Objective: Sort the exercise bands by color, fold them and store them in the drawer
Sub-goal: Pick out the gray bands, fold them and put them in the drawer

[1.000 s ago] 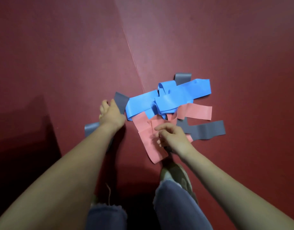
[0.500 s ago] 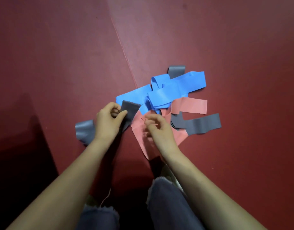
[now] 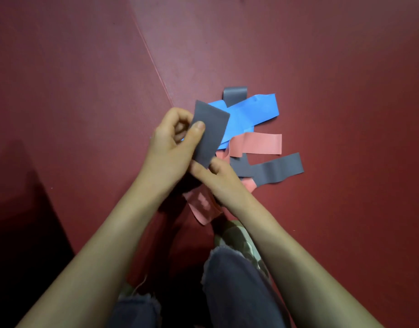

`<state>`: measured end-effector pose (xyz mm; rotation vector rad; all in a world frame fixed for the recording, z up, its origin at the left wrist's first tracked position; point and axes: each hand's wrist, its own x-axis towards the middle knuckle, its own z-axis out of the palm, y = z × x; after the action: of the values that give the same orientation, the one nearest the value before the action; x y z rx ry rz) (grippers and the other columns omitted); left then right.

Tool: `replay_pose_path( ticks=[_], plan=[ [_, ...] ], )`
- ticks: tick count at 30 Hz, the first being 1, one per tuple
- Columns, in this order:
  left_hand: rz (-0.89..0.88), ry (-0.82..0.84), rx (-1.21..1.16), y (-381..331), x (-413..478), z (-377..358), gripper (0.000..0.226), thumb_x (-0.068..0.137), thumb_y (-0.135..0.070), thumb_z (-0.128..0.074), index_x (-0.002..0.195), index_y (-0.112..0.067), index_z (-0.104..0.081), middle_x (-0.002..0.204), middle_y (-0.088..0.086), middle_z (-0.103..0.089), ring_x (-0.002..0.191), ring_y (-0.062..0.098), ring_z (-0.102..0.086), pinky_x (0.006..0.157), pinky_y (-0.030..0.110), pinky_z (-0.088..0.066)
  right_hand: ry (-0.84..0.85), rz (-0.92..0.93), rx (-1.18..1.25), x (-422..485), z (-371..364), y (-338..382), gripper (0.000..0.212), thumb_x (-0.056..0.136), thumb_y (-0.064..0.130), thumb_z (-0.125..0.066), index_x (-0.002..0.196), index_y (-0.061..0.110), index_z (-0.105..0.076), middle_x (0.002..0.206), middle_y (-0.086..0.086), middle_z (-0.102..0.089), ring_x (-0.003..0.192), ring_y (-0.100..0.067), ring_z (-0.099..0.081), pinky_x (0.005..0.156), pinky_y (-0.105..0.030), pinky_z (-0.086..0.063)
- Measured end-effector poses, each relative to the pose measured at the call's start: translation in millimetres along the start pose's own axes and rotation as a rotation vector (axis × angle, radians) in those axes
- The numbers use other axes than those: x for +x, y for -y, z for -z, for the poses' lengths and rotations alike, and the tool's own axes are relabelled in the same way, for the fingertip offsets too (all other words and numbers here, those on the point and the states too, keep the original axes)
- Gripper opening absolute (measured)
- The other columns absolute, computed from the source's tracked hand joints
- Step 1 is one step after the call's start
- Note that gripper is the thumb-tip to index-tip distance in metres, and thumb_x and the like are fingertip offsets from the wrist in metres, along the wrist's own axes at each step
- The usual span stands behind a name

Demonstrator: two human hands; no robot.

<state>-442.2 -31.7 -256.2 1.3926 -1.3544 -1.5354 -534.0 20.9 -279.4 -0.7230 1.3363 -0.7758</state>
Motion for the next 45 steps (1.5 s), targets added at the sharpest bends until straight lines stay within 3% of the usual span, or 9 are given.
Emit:
replay_pose_path(
  ticks=[6,10,13,20,23,27,32,38,45],
  plan=[
    [0.171,-0.032,-0.301,-14,0,5,0.015,0.097,-0.015,-0.035,0.084,-0.02,-0.041,0.056,-0.009,-0.07,0.052,0.007,-0.066,0.051,0.022,-0.055,0.231,-0.148,0.088,-4,-4,16,0.012,0.093,0.009,-0.046,0.094,0.015,-0.056,0.069,0.014,-0.064,0.058,0.011,-0.059,0.058,-0.003,-0.044],
    [0.202,-0.044,-0.365,-17,-1,1,0.01,0.097,-0.015,-0.035,0.091,-0.016,-0.043,0.059,-0.006,-0.071,0.054,0.01,-0.068,0.054,0.024,-0.055,0.345,-0.26,-0.201,-4,-8,-6,0.025,0.085,0.009,-0.06,0.109,0.004,-0.059,0.111,-0.016,-0.066,0.096,-0.016,-0.062,0.094,-0.034,-0.05],
    [0.226,0.037,-0.363,-18,-2,-3,0.016,0.097,-0.015,-0.035,0.095,-0.015,-0.051,0.061,-0.006,-0.072,0.055,0.01,-0.068,0.053,0.02,-0.054,0.258,-0.291,-0.28,-9,-5,-19,0.028,0.083,0.009,-0.061,0.11,-0.002,-0.058,0.108,-0.016,-0.064,0.096,-0.021,-0.059,0.094,-0.043,-0.046],
    [0.329,0.011,-0.228,6,-4,-15,0.013,0.087,-0.019,-0.048,0.088,-0.02,-0.061,0.079,0.003,-0.064,0.073,0.018,-0.057,0.074,0.031,-0.046,-0.134,-0.198,-0.326,-7,31,-22,0.043,0.072,-0.02,-0.034,0.098,0.009,-0.05,0.073,0.0,-0.047,0.048,0.007,-0.047,0.052,-0.006,-0.037],
    [0.39,-0.039,-0.221,17,-12,-22,0.022,0.093,-0.015,-0.044,0.082,-0.026,-0.059,0.083,0.002,-0.063,0.079,0.021,-0.057,0.081,0.037,-0.046,-0.488,-0.115,-0.552,-10,52,-31,0.036,0.072,-0.013,-0.041,0.089,0.016,-0.055,0.09,-0.006,-0.054,0.066,-0.007,-0.048,0.066,-0.021,-0.039],
    [0.434,-0.036,-0.261,20,-21,-27,0.024,0.095,-0.013,-0.04,0.086,-0.024,-0.059,0.099,0.017,-0.064,0.093,0.029,-0.059,0.093,0.046,-0.046,-0.461,-0.144,-0.847,-14,75,-59,0.032,0.08,0.001,-0.05,0.109,0.011,-0.058,0.113,-0.012,-0.053,0.106,-0.029,-0.049,0.086,-0.037,-0.043],
    [0.437,-0.06,-0.3,24,-23,-27,0.022,0.094,-0.012,-0.042,0.087,-0.023,-0.06,0.09,0.007,-0.064,0.089,0.027,-0.059,0.09,0.043,-0.046,-0.415,-0.185,-0.9,-8,87,-74,0.026,0.084,0.011,-0.054,0.108,0.012,-0.061,0.113,-0.011,-0.055,0.11,-0.029,-0.047,0.088,-0.037,-0.04],
    [0.389,-0.151,-0.301,27,-24,-26,0.022,0.092,-0.014,-0.045,0.079,-0.024,-0.059,0.078,-0.003,-0.063,0.072,0.011,-0.057,0.073,0.029,-0.046,-0.679,0.143,-0.585,7,86,-21,0.016,0.084,0.016,-0.044,0.091,0.009,-0.057,0.084,-0.002,-0.057,0.081,-0.014,-0.049,0.081,-0.035,-0.042],
    [0.25,-0.243,-0.324,11,-18,-24,0.027,0.094,-0.007,-0.039,0.083,-0.025,-0.056,0.073,-0.009,-0.062,0.062,-0.002,-0.056,0.067,0.018,-0.047,-0.614,0.499,-0.475,-6,66,59,0.024,0.086,0.006,-0.044,0.081,0.03,-0.046,0.076,0.02,-0.049,0.071,0.016,-0.047,0.07,-0.008,-0.036]
  ],
)
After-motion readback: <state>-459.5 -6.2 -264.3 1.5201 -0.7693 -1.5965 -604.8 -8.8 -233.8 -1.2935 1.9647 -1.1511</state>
